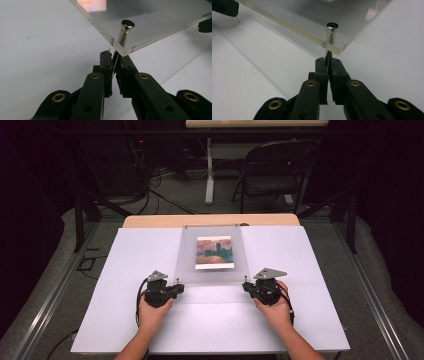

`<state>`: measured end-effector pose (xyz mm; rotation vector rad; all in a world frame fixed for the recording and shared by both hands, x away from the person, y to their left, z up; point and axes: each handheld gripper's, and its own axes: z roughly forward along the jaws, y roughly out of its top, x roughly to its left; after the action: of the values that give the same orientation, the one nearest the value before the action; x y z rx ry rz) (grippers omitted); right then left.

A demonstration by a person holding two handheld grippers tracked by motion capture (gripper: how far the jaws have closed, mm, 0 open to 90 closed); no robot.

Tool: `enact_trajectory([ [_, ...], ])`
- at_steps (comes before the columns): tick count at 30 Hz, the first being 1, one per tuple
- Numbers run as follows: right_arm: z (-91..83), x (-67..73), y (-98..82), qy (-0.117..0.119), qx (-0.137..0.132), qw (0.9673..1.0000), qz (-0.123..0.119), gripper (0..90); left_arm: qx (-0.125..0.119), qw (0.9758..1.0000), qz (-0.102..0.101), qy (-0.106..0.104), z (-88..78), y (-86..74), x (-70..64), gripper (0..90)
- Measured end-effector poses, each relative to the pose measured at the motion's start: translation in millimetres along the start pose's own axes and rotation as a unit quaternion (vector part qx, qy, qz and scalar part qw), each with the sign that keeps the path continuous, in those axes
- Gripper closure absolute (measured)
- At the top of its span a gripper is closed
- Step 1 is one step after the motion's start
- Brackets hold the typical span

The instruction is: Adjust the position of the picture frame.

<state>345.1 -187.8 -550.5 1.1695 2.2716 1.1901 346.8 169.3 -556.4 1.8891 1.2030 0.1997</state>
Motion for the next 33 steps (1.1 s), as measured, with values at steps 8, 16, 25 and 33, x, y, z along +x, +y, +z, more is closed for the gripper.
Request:
enact_trajectory([
  [8, 3.5, -0.8, -2.4, 0.007, 0.009, 0.9999, 0.008, 85.7, 0.009, 0.9999, -0.005, 0.002, 3.3, -1.9, 3.2, 83.3],
  [16, 5.2, -3.2, -5.4, 0.014, 0.011, 0.9998, 0.013, 85.6, 0.011, 0.9999, -0.006, -0.001, 3.5, -2.5, 3.5, 83.0],
  [25, 3.9, -3.3, -7.6, 0.017, 0.005, 0.9996, 0.022, 84.1, 0.007, 0.9999, -0.007, 0.006, 3.5, -2.3, 1.2, 82.1],
  [33, 0.2, 1.2, -9.4, 0.014, -0.010, 0.9998, 0.004, 62.2, -0.008, 0.9999, -0.002, 0.010, 0.0, -1.2, -2.0, 59.9],
])
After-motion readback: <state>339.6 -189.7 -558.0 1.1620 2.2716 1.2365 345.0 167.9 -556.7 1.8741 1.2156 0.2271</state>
